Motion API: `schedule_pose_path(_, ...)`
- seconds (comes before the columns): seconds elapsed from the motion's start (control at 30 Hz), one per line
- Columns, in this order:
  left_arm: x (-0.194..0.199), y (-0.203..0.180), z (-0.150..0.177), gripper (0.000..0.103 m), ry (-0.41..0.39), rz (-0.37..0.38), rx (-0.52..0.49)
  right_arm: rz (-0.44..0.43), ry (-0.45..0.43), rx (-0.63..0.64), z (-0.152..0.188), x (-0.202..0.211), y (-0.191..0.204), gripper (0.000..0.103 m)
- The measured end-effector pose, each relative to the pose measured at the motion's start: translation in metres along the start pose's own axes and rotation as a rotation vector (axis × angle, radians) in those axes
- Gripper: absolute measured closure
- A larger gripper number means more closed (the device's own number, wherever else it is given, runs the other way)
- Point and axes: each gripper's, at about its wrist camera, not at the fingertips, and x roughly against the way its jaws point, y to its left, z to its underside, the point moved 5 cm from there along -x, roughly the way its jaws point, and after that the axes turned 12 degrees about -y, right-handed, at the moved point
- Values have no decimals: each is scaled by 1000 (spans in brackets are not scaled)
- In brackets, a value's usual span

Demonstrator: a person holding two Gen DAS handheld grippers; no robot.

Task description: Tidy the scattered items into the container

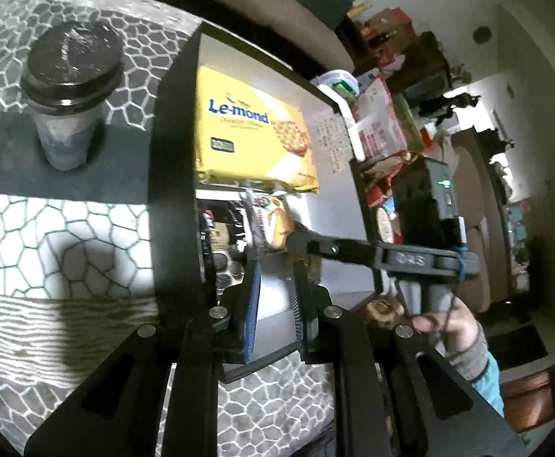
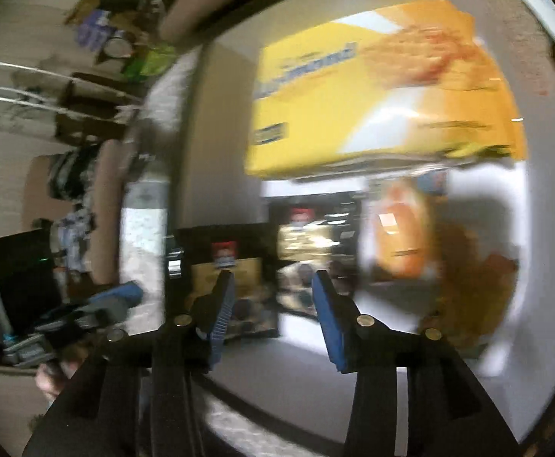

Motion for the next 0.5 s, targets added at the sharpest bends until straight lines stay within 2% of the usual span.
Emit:
schedule_pose_path(0.13,16,14,-1,87,-39,-2,54,-57,31,46,12,-34,35,47)
schedule_pose_path(0.2,25,21,-3,84,-58,-1,65,-62,36,47,15,-46,42,46)
schedule_pose_path(0.5,43,37,-2,84,-73,1,80,-8,4,42,17,-48,45,46)
